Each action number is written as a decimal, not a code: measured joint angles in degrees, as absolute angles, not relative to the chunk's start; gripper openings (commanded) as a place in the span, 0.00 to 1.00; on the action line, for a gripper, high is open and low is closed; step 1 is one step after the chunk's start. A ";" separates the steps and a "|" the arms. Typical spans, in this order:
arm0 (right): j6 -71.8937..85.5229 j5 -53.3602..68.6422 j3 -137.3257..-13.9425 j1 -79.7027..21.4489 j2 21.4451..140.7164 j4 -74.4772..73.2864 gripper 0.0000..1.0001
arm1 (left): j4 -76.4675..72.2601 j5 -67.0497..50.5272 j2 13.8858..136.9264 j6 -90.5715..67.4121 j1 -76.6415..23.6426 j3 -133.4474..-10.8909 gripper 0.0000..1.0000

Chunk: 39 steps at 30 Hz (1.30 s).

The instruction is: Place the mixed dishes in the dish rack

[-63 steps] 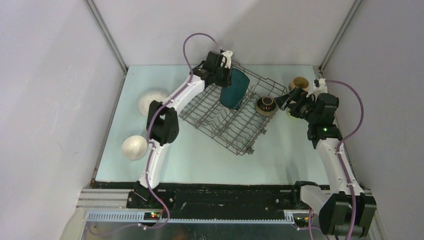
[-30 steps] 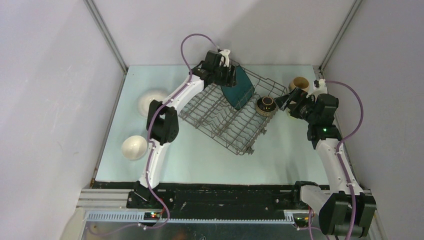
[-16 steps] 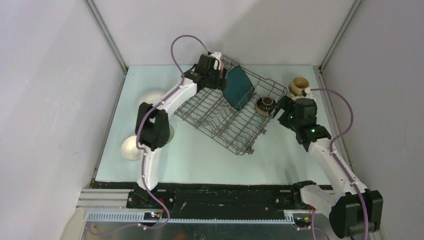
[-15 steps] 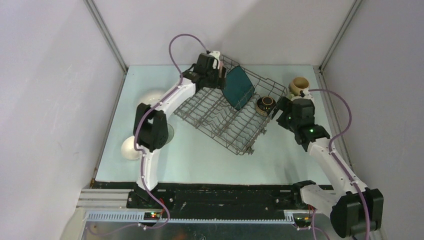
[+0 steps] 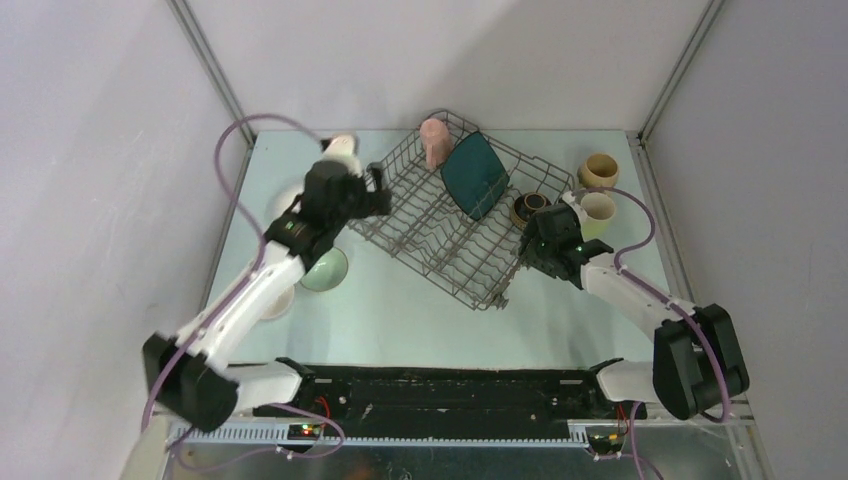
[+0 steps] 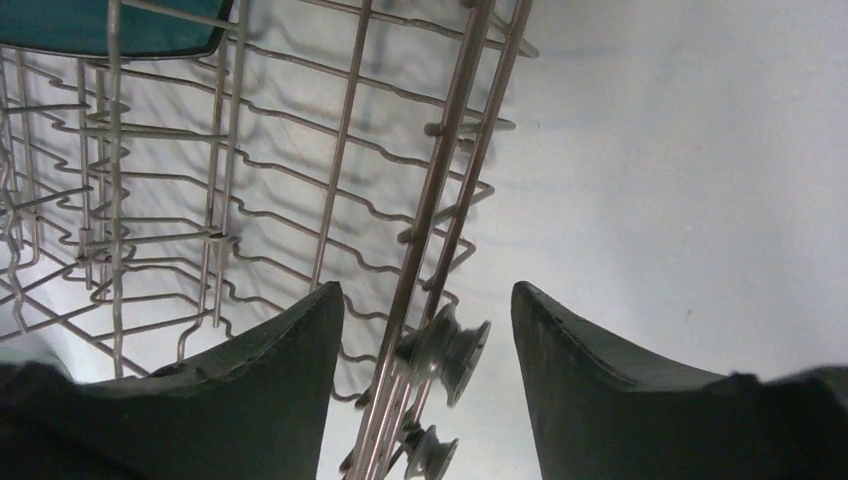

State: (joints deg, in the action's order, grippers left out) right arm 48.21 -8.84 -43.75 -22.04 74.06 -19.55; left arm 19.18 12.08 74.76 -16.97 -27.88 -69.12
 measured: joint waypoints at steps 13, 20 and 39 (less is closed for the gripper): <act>46.48 -0.47 -45.10 -12.75 82.94 -9.98 0.28 | 12.47 10.37 53.52 -33.56 -7.05 -34.13 1.00; 46.26 -1.76 -47.42 -11.11 86.19 -8.86 0.09 | 7.29 10.15 50.54 -37.69 -1.06 -30.37 1.00; 50.13 -3.16 -48.60 -9.54 88.66 -6.20 0.28 | -2.98 2.33 64.71 -43.05 16.62 -30.65 1.00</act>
